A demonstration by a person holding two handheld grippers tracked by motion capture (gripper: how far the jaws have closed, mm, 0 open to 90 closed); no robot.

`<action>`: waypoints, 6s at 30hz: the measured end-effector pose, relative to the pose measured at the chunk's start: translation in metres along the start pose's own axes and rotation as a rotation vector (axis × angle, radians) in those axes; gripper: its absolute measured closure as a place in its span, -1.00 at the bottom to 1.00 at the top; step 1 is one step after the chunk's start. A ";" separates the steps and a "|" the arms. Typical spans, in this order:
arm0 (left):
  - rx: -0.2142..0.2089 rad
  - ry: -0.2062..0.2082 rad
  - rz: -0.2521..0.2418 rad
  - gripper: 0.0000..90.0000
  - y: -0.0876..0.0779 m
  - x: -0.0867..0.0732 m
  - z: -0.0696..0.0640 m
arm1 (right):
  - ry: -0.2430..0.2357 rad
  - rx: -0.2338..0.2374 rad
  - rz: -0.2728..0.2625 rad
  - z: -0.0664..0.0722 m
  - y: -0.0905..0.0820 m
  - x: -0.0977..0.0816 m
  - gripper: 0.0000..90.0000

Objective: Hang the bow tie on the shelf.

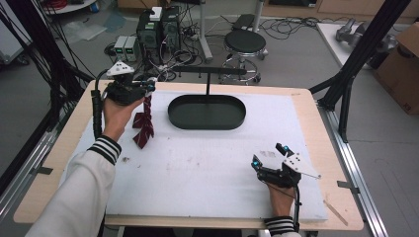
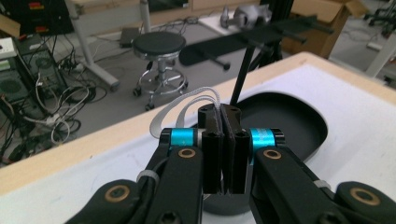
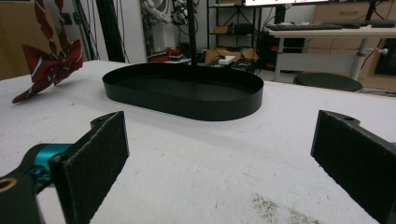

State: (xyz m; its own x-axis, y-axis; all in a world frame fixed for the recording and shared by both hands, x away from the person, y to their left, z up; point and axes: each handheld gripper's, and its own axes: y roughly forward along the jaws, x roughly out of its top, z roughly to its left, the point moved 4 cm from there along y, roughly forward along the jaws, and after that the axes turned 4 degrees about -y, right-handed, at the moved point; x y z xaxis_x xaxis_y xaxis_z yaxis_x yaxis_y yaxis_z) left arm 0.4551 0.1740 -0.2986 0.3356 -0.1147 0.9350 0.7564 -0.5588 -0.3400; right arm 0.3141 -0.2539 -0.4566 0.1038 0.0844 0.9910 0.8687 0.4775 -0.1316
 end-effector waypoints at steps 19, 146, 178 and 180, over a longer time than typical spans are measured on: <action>-0.015 0.030 -0.080 0.94 0.029 0.035 -0.019 | 0.012 0.007 0.003 0.000 0.000 0.000 -0.93; -0.232 0.009 -0.013 -0.50 0.037 -0.042 -0.033 | -0.001 0.005 0.000 0.000 0.000 0.000 -0.93; -0.076 0.052 -0.251 -0.56 -0.095 -0.195 0.020 | -0.007 -0.004 -0.018 0.000 -0.002 0.000 -0.93; -0.075 0.021 -0.269 -0.56 -0.095 -0.197 0.022 | -0.007 -0.003 -0.018 0.000 -0.002 0.000 -0.93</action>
State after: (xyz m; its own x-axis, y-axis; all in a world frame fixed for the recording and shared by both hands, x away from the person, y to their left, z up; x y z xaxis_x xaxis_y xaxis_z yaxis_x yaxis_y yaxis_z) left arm 0.3293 0.2676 -0.4523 0.1157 0.0295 0.9929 0.7728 -0.6306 -0.0713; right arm 0.3129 -0.2547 -0.4563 0.0848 0.0823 0.9930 0.8719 0.4762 -0.1139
